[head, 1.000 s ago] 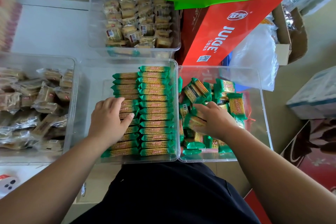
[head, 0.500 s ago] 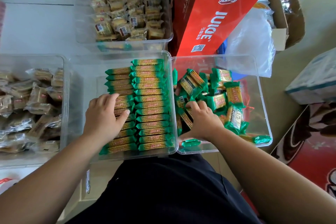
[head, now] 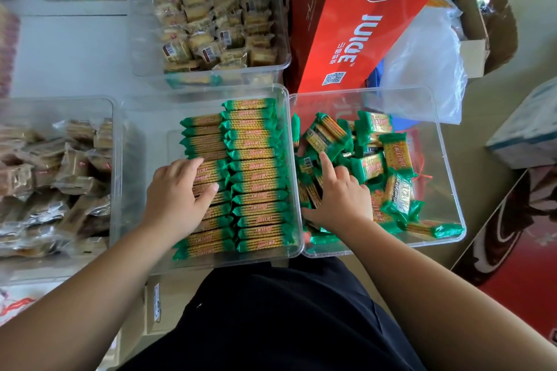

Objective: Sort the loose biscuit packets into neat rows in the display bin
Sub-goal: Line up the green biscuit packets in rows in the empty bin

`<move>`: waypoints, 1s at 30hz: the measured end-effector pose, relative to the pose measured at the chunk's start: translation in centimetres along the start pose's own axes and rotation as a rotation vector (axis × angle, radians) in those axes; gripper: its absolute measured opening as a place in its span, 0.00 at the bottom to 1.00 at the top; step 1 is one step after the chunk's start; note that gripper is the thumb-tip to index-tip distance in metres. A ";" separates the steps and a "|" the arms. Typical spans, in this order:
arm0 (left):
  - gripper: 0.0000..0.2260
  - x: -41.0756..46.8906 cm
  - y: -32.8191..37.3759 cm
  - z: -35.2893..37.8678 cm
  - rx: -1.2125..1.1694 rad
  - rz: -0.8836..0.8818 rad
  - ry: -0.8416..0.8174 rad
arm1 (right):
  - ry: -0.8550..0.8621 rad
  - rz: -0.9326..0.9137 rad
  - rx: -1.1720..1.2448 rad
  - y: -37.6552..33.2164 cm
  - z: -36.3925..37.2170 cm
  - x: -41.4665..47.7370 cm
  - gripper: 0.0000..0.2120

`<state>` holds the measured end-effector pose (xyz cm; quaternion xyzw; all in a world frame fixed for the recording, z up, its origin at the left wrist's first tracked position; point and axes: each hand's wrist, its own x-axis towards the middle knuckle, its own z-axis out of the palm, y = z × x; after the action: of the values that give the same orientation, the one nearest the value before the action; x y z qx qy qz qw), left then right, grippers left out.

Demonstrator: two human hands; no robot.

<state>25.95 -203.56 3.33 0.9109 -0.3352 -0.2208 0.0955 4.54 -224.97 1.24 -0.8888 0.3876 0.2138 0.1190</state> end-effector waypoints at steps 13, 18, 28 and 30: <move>0.27 0.4 -1.0 0.0 0.008 0.045 -0.040 | 0.069 0.198 0.104 0.5 0.0 0.7 0.51; 0.18 0.7 -1.7 0.0 -0.104 0.067 0.074 | 0.181 0.237 0.248 1.5 -2.9 -0.4 0.42; 0.12 2.8 -3.1 -1.4 -0.509 -0.068 -0.154 | 0.493 0.025 0.717 -3.7 -11.7 -1.0 0.43; 0.12 2.9 -3.1 -1.1 -0.587 -0.122 -0.096 | 0.460 -0.116 0.708 -7.0 -12.4 0.4 0.43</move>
<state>30.24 -203.05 2.34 0.8513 -0.2058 -0.3565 0.3253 13.52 -225.23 12.33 -0.8379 0.4027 -0.1435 0.3392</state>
